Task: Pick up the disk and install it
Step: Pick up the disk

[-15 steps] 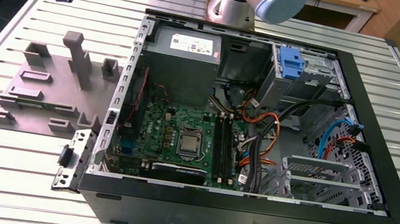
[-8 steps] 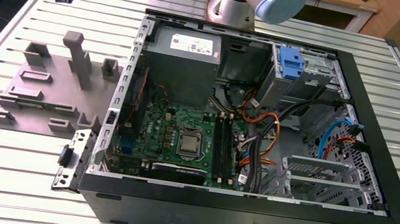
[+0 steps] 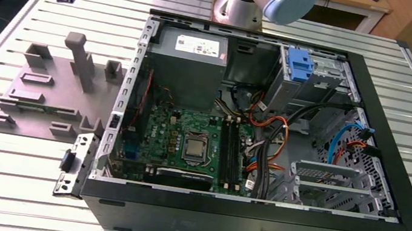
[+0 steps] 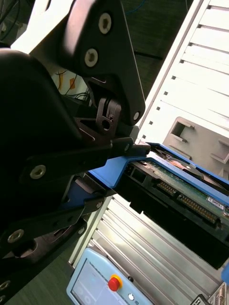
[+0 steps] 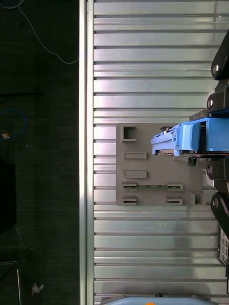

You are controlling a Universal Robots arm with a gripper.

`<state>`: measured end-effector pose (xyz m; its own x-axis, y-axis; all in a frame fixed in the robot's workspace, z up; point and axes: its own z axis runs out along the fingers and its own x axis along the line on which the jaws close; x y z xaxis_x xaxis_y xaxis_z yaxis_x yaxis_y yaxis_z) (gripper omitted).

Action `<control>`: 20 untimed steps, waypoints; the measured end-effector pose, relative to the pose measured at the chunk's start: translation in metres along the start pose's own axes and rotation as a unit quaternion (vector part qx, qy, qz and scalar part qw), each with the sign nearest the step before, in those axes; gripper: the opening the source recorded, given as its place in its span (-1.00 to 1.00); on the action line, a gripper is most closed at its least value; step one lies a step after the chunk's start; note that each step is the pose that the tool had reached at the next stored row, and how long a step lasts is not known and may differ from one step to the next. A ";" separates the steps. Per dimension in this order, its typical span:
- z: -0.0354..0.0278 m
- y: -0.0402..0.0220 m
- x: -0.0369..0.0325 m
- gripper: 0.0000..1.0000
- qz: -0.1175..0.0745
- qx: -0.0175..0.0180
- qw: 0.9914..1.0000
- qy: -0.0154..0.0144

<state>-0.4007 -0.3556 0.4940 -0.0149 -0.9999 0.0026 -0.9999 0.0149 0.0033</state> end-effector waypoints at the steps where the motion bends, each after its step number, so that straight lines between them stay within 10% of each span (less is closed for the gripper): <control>1: -0.0005 0.0000 0.0000 -0.27 0.000 0.000 1.000 0.000; 20: -0.0029 -0.0039 0.0000 -0.27 0.000 0.000 1.000 0.000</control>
<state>-0.3968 -0.3556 0.4969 -0.0149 -0.9999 0.0026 -0.9999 0.0149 0.0031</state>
